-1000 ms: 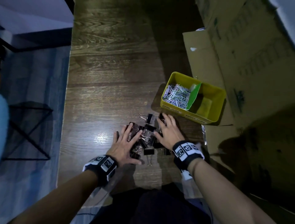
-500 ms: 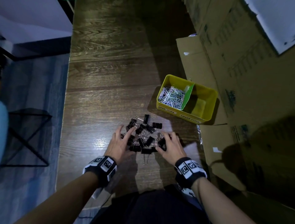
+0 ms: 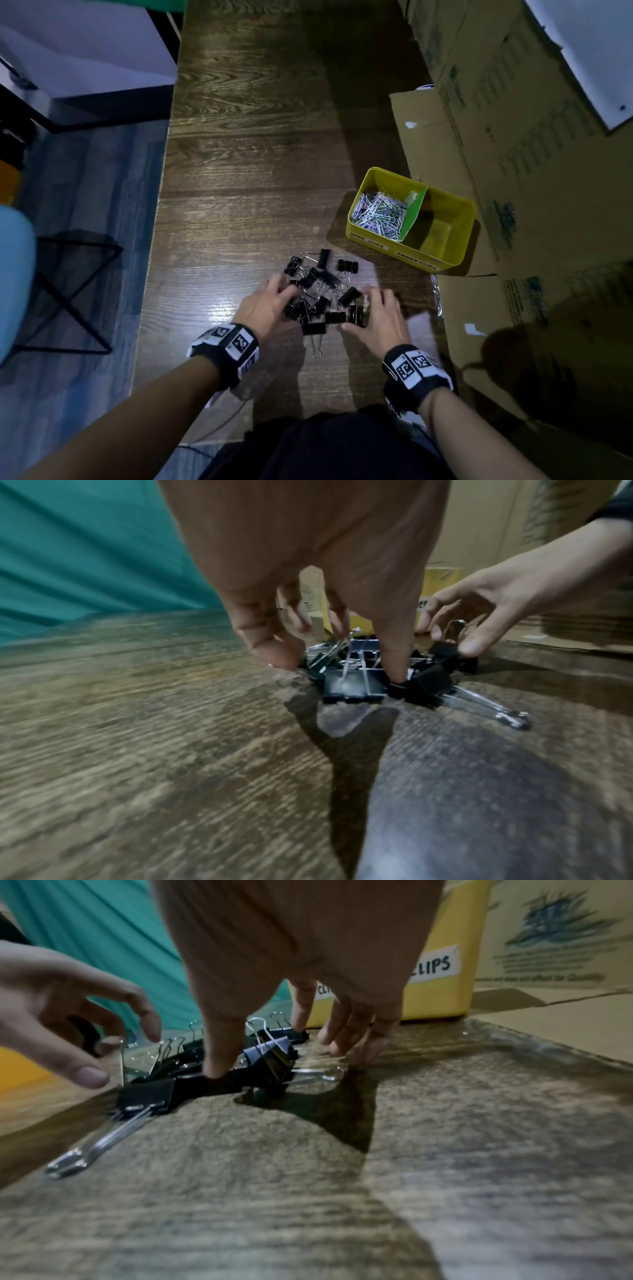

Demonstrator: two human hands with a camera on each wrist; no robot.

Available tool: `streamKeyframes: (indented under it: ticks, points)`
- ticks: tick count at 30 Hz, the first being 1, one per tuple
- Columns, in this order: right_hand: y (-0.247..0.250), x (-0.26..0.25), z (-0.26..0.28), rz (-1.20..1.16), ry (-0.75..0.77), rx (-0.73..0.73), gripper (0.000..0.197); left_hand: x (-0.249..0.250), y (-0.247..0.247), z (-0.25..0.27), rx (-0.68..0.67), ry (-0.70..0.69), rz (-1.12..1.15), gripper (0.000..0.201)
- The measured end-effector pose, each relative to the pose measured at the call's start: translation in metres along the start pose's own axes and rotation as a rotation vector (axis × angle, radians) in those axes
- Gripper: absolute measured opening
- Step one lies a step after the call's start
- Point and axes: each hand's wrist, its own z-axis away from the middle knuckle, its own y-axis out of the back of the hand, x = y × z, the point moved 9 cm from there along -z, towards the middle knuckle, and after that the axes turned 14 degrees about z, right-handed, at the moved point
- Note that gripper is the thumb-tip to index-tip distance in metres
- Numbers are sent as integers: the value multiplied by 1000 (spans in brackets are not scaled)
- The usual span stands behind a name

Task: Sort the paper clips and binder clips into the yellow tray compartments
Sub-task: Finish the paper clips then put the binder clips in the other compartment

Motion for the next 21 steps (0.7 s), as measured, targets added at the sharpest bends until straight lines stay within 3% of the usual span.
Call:
streamKeyframes:
  ticks: [4, 12, 14, 16, 19, 21]
  points:
    - [-7, -5, 4, 2, 51, -37, 47, 3, -26, 3, -75, -9, 56, 44]
    - [0, 4, 6, -201, 75, -97, 47, -1, -10, 3, -5, -12, 303, 21]
    - [8, 9, 6, -261, 75, -72, 43, -15, 0, 4, 43, 121, 521, 13]
    - [19, 17, 6, -384, 47, -7, 39, -37, 4, 5, 124, 298, 916, 12]
    - [23, 37, -1, -786, -130, 65, 28, -54, 5, 10, 206, 507, 1468, 17]
    - [20, 43, -5, -1087, -253, 75, 31, -48, 8, 10, 191, 531, 1689, 18]
